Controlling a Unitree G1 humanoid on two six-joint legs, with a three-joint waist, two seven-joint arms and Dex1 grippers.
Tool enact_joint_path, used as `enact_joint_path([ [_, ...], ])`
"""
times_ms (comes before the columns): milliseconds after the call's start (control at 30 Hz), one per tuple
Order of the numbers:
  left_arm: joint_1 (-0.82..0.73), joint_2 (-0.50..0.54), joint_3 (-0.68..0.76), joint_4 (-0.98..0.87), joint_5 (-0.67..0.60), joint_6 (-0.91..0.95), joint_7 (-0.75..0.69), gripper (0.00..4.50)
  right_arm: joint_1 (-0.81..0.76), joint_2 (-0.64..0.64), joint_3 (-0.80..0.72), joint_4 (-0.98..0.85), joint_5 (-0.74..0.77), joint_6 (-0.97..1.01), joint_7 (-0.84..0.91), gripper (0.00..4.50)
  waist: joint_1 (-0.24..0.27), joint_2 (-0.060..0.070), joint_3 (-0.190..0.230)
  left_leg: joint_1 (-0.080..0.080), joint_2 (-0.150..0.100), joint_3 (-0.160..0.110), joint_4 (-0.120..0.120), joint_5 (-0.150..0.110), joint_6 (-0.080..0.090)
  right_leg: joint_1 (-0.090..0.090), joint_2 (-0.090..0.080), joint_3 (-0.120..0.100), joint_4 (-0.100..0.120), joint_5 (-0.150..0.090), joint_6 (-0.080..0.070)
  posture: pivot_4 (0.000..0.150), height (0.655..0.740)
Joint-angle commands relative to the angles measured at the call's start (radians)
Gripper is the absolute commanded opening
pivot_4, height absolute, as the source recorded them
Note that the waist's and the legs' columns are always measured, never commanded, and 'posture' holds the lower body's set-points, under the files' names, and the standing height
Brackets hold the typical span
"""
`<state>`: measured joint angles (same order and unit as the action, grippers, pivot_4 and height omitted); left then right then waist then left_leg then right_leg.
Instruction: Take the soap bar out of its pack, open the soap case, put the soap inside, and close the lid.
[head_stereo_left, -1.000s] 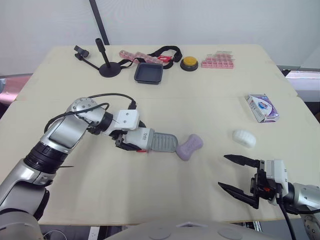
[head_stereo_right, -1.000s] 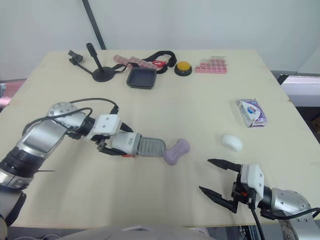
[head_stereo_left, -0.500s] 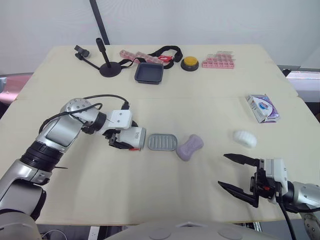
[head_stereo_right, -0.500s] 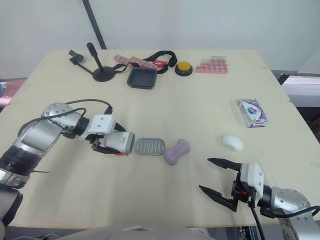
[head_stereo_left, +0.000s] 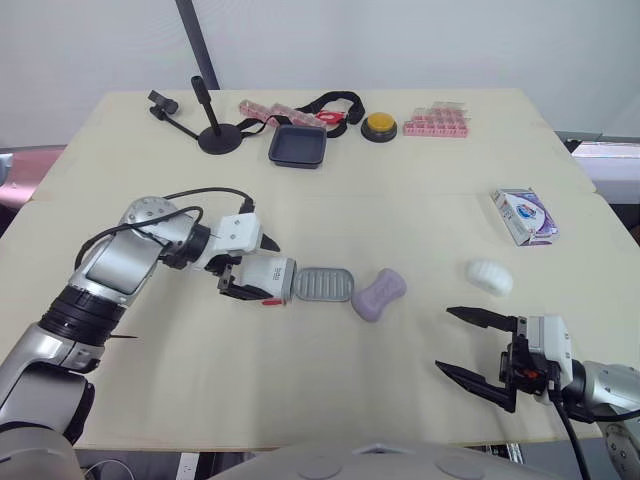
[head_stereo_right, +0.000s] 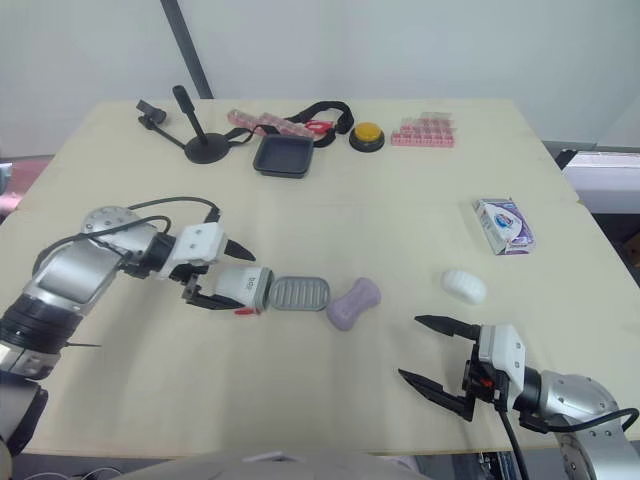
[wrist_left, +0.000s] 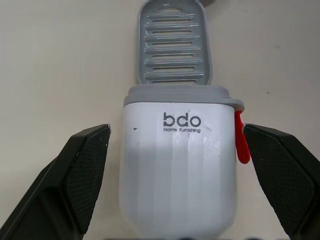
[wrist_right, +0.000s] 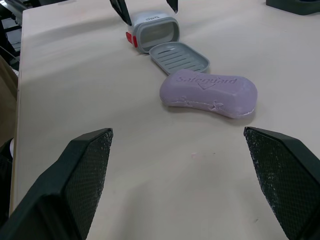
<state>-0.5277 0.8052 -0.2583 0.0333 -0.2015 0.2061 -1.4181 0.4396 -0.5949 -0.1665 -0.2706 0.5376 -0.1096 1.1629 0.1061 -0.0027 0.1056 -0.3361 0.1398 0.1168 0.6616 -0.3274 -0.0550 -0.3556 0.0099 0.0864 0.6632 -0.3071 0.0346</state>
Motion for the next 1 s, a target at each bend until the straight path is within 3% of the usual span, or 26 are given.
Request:
enact_joint_path([
  [33,0.003,0.013,0.109,0.005,-0.083,-0.013,-0.008,4.49,-0.004,-0.007,-0.014,-0.001,0.003,-0.018,0.01,4.5,0.0,0.0,0.0,0.0,0.0,0.0,0.0,0.0,0.0,0.0,0.0,0.0,0.0,0.0,0.0,0.15,0.74],
  [200,0.089,-0.017,0.291,-0.041,-0.243,0.032,0.053,4.49,-0.066,-0.047,-0.01,-0.002,-0.036,-0.018,0.009,4.5,-0.003,0.0,0.0,0.0,-0.002,0.0,-0.001,0.0,0.0,0.0,0.0,0.0,0.0,0.0,0.0,0.15,0.74],
  [367,0.431,-0.035,0.478,-0.25,-0.34,0.018,0.119,4.49,-0.255,-0.13,0.065,-0.044,-0.112,0.09,-0.026,4.5,-0.033,-0.001,0.002,-0.001,-0.003,0.001,-0.001,0.0,0.0,0.001,0.0,0.002,-0.002,0.0,0.0,0.15,0.74],
  [500,0.682,-0.08,0.561,-0.361,-0.365,-0.014,0.173,4.49,-0.358,-0.21,0.135,-0.125,-0.148,0.2,-0.019,4.5,-0.016,-0.002,0.006,-0.002,0.002,-0.005,-0.002,0.0,0.0,0.003,0.001,-0.004,-0.007,0.0,0.0,0.15,0.74],
  [733,0.954,-0.164,0.534,-0.417,-0.299,-0.155,0.194,4.49,-0.628,-0.372,0.343,-0.11,-0.331,0.262,0.116,4.5,-0.024,-0.004,0.013,0.001,0.002,-0.009,-0.002,0.001,-0.001,0.002,0.0,-0.008,-0.01,0.0,0.0,0.15,0.74],
  [1000,0.973,-0.168,0.43,-0.323,-0.217,-0.354,0.119,4.49,-0.964,-0.254,0.564,-0.041,-0.436,0.381,0.183,4.5,-0.043,-0.002,0.019,0.005,0.002,-0.007,-0.003,0.004,-0.001,0.001,0.001,-0.005,0.0,0.0,0.0,0.15,0.74],
])
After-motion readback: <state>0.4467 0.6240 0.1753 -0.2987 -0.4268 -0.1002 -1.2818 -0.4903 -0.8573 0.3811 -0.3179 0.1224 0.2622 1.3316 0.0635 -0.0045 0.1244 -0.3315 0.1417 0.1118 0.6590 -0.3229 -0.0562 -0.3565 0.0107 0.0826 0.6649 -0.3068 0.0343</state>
